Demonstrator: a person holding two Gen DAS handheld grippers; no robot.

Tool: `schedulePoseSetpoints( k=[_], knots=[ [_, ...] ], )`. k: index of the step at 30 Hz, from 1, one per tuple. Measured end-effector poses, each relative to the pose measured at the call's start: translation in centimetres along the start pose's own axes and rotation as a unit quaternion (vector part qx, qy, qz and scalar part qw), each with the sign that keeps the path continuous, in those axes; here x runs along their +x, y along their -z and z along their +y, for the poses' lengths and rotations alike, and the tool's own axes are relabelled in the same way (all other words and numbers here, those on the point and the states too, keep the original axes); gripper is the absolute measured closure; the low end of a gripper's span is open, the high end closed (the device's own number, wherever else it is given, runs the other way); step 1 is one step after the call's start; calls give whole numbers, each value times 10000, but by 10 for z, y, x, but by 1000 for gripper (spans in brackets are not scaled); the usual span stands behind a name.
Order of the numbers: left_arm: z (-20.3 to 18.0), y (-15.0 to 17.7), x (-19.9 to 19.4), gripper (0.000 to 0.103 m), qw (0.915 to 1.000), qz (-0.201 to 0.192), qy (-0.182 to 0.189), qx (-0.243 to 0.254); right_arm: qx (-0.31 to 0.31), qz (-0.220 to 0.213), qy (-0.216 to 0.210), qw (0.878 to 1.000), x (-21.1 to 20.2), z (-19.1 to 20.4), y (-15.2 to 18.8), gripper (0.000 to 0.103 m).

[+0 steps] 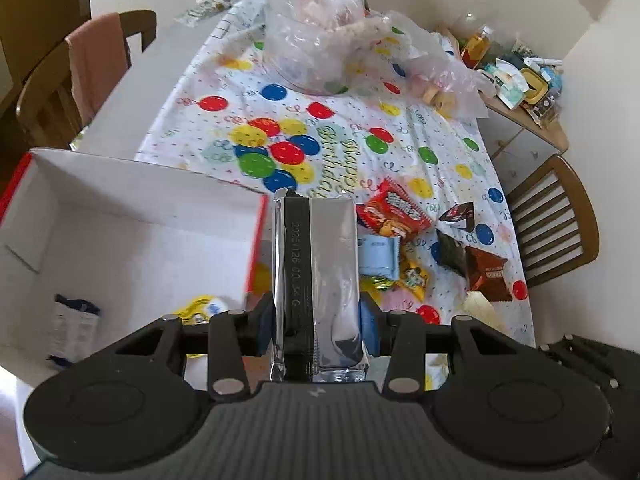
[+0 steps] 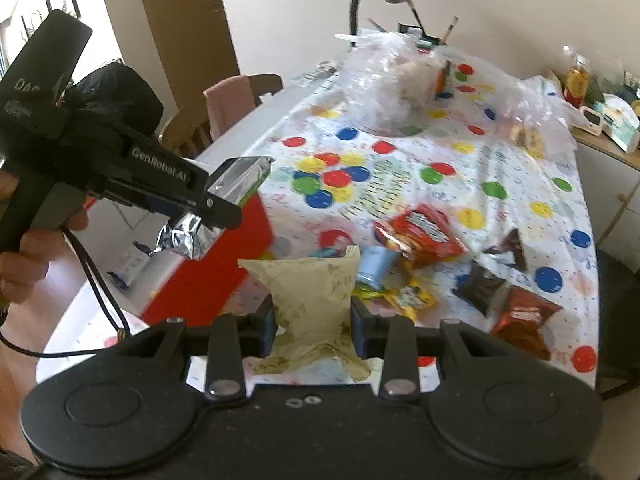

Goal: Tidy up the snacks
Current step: 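Lower both packets into the white box and open both tools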

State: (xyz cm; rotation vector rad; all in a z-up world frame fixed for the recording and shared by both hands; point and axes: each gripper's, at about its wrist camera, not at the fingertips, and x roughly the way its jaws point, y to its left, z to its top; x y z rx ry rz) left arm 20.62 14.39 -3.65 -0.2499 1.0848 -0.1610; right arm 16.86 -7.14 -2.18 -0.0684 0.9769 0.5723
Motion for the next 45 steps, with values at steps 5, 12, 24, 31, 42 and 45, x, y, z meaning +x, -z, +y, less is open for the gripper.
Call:
schedulePoseSetpoints(
  k=[5,12,24,31,42,45],
  knots=[
    [31,4,-18,61,10000,-70,-63,7,-95,-38,-79,9999,5,37,-11,69],
    [77,6,-35,61,9998,-117,-176,-28,-99,-49,-96,9999,20,81,-26,69],
    [158,10,-31,61,9981,4,-606,-90,-52,184,-46,9998,77,140,-47,69],
    [190,15,-9,61,9959,232,-875,12,-193,516,-59,9985,127,170,-45,69],
    [202,21,34,61,9915,691,-1036,363,-338,1007,18,9943,181,188,-39,69],
    [201,24,42,61,9898,803,-1071,483,-383,1107,-11,9931,189,192,-35,69]
  ],
)
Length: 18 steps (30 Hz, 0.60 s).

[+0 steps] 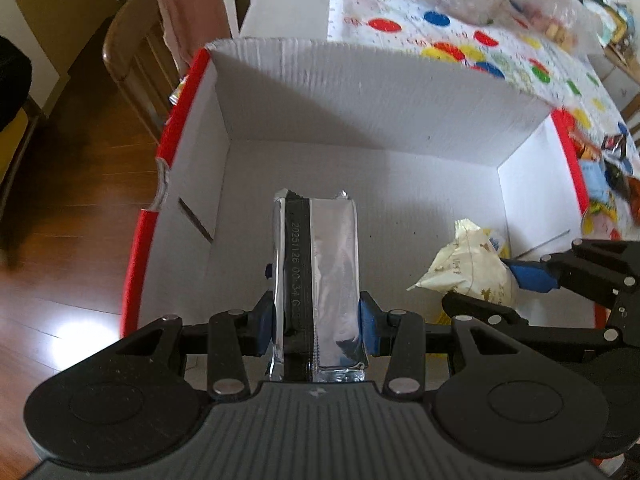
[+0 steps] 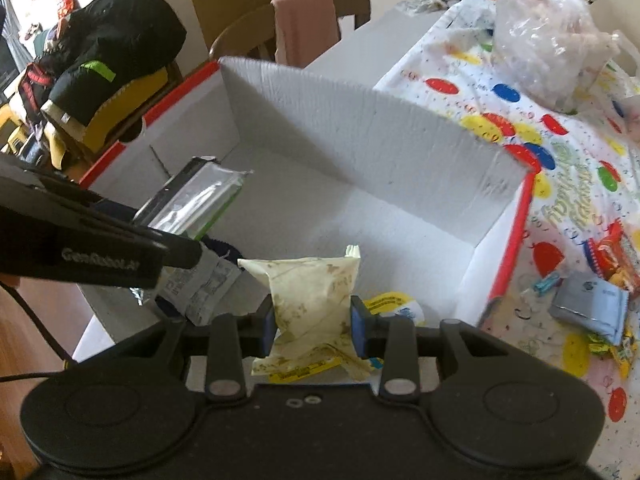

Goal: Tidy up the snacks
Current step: 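Lower both packets into the white box and open both tools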

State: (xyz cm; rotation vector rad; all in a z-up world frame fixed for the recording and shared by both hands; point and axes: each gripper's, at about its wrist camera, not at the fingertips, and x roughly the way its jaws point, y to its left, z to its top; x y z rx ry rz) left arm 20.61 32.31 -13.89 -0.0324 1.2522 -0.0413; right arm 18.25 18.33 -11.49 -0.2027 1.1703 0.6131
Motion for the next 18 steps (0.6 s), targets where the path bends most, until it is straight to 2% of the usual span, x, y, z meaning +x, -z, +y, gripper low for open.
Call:
schedulePoseSetpoints(
  k=[8,18],
  knots=[
    [1,1,15,61,9998,191,-73,38,-72,250,59,9996,15,7,5,69],
    [2,2,7,60,10000,34,-31,-64,17,349,76,9994,19,7,7,65]
  ],
)
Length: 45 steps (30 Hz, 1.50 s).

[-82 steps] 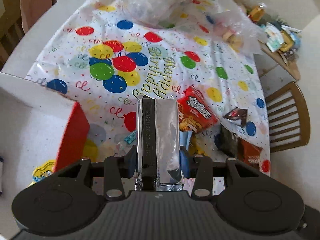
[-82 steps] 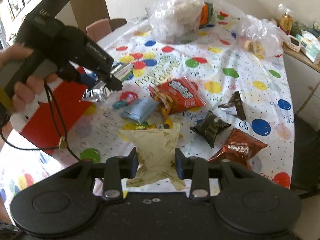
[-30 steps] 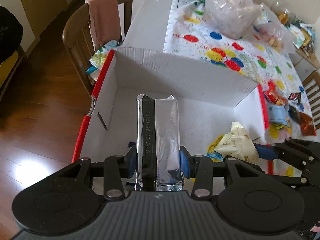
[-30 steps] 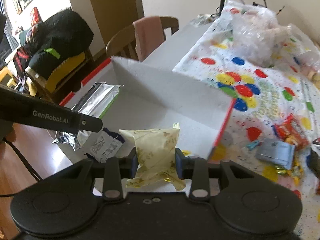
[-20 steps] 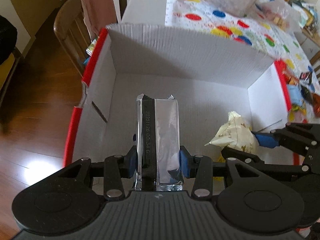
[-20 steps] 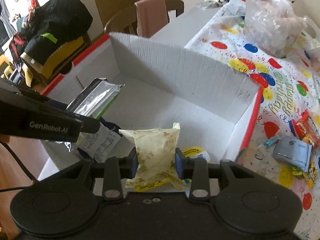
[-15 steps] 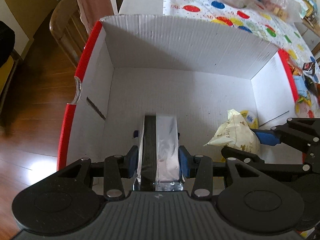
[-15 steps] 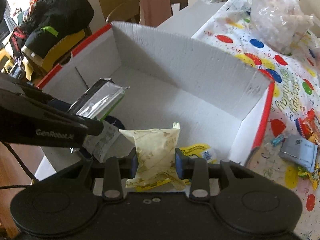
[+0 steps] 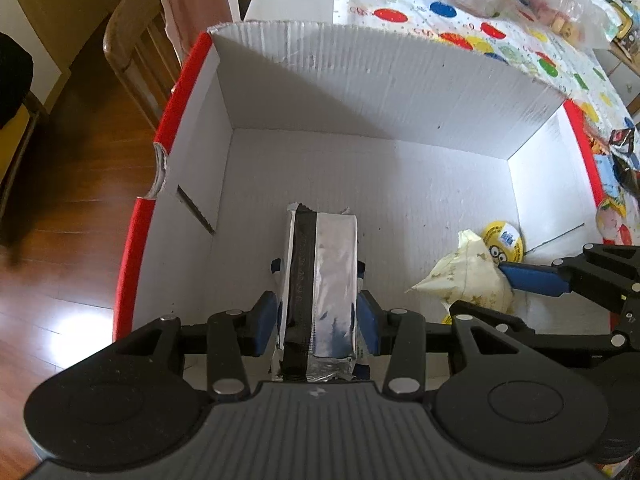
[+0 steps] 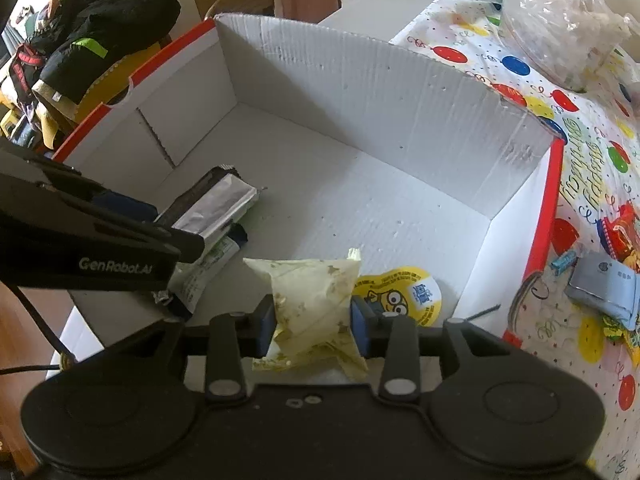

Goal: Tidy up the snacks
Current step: 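Lower both packets into the white box and open both tools, then withdraw both tools from the box back over the table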

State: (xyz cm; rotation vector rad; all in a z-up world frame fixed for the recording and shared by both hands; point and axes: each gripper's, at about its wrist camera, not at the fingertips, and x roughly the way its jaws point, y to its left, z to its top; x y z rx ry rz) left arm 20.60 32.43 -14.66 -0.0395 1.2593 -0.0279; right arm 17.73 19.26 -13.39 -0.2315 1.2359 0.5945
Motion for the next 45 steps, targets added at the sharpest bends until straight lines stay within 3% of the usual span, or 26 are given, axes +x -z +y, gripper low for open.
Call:
schedulePoseSetpoints(
  k=[16,21,30,40,45],
  knots=[
    [-11,8,-55,49,9979,-618,210,-7,179,-427,-167,9988,-44,-5,4,47],
    [-22,12,-73,40,9956,-905,226,23,250,-652,-183,9974,-64,-13,8,40],
    [-51,19,-105,35,9898,-1370,338,214,357,-1075,-283,9932,-107,-27,19,23],
    [-100,23,-128,26,9815,-1765,602,427,525,-1503,-320,9867,-152,-59,41,18],
    [-133,22,-131,22,9781,-1845,802,535,601,-1761,-285,9821,-177,-86,59,9]
  ],
)
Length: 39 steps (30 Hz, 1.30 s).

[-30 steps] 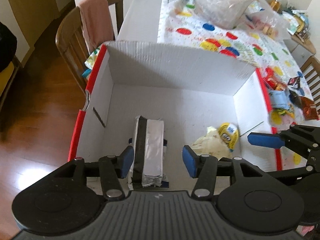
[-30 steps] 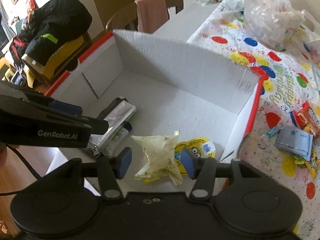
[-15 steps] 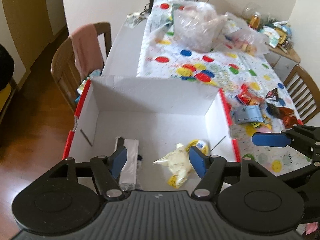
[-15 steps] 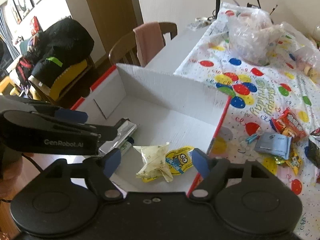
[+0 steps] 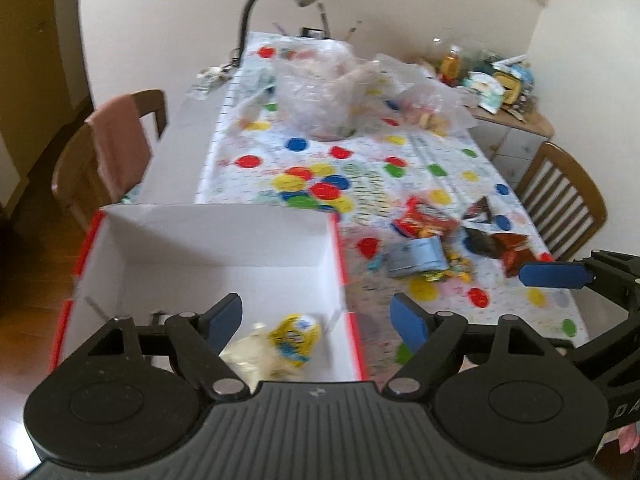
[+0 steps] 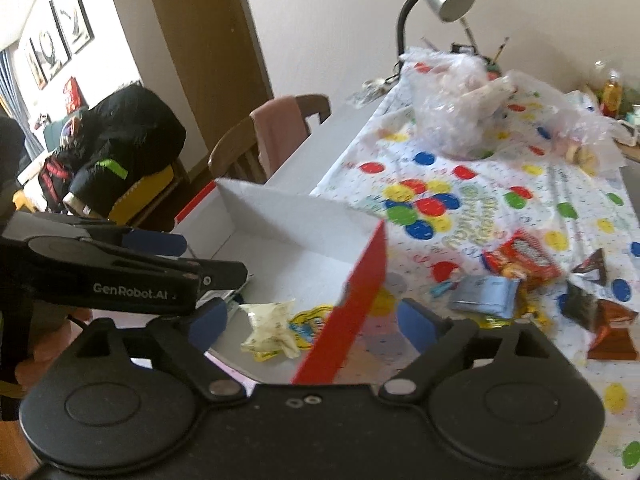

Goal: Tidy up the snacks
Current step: 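Withdraw both tools from the box back over the table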

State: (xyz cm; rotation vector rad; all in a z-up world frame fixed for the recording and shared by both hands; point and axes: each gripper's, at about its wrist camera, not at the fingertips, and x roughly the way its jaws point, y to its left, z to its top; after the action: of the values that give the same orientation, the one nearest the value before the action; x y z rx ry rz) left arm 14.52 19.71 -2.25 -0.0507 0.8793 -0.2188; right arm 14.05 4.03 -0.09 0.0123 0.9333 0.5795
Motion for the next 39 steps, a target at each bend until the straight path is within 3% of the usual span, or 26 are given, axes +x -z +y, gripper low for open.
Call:
schedulePoseSetpoints(
  k=[5,12,22,31,39],
  knots=[
    [-36,-3,19,22,9996,189,158,146,202,-180,100,9996,-25,-38,8,0],
    [-75,-14,53,22,9978,535,287,249,406,-163,433,9981,-49,-101,24,0],
    [-101,-48,114,22,9957,896,167,180,589,6,941,9938,-60,-195,35,0],
    [-105,-70,173,22,9925,1178,-301,115,1122,303,1291,9848,-38,-285,39,0],
    [-100,-81,223,23,9857,1619,-451,83,1663,528,1390,9748,1,-328,36,2]
  ],
)
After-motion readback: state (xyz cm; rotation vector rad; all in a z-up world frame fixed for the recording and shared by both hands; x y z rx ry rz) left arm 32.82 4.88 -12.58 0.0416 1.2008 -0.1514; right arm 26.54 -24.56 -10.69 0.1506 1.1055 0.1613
